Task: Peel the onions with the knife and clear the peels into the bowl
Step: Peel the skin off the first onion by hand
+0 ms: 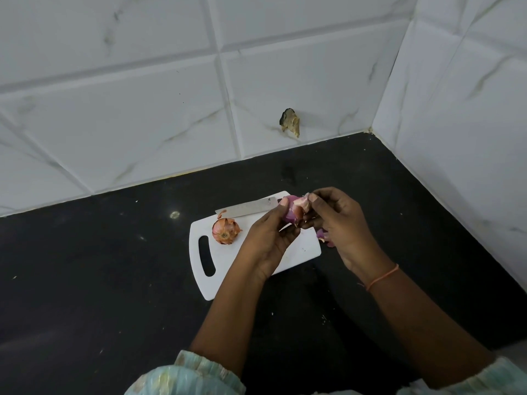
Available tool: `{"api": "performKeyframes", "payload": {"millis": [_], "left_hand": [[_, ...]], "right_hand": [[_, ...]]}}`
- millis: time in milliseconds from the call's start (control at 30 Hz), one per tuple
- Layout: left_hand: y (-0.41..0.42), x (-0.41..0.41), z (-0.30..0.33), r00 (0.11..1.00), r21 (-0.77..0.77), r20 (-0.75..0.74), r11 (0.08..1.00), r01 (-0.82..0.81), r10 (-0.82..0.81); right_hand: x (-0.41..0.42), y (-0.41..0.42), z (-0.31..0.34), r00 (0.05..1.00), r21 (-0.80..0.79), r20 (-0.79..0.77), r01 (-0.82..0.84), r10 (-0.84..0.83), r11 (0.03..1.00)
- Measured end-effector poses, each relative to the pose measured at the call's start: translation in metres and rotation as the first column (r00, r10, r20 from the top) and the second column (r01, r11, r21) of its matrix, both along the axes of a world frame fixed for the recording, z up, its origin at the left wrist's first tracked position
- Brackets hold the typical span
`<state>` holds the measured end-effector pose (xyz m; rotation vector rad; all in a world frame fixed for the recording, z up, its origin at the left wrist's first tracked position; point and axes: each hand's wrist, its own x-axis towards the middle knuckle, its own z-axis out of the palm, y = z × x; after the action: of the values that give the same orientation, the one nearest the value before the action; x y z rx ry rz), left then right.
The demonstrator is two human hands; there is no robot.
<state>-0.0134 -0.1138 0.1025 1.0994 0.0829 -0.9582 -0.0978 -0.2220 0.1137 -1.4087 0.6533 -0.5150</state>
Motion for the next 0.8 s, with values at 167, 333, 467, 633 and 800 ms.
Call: {"api": "performKeyframes", "payload": {"millis": [167, 333, 467, 633, 800], "left_hand": [[0.003, 0.000, 0.003, 0.979, -0.101, -0.198, 0.993, -0.064, 0.043], [0.001, 0.003, -0.002, 0.958, -0.148, -0.280, 0.983, -0.112, 0.067], [0.001, 0.004, -0.006, 0.958, -0.164, -0.281, 0.981, -0.102, 0.053], [-0.001, 0.003, -0.007, 0.976, -0.167, -0.206, 0.980, -0.112, 0.077], [0.000, 0.002, -0.007, 0.992, -0.182, -0.120, 0.981, -0.062, 0.040]], "right_hand": [[0.001, -0.006, -0.004, 0.992, 0.320, 0.064, 0.083, -0.109, 0.944], [-0.001, -0.021, -0.020, 0.968, 0.464, -0.019, 0.229, -0.249, 0.856], [-0.010, -0.031, -0.033, 0.929, 0.004, -0.206, 0.313, -0.306, 0.950], [-0.011, -0.029, -0.042, 0.950, -0.675, -0.255, -0.042, -0.179, 0.737], [0.001, -0.008, -0.025, 0.997, -0.668, 0.004, -0.059, 0.083, 0.742]]}}
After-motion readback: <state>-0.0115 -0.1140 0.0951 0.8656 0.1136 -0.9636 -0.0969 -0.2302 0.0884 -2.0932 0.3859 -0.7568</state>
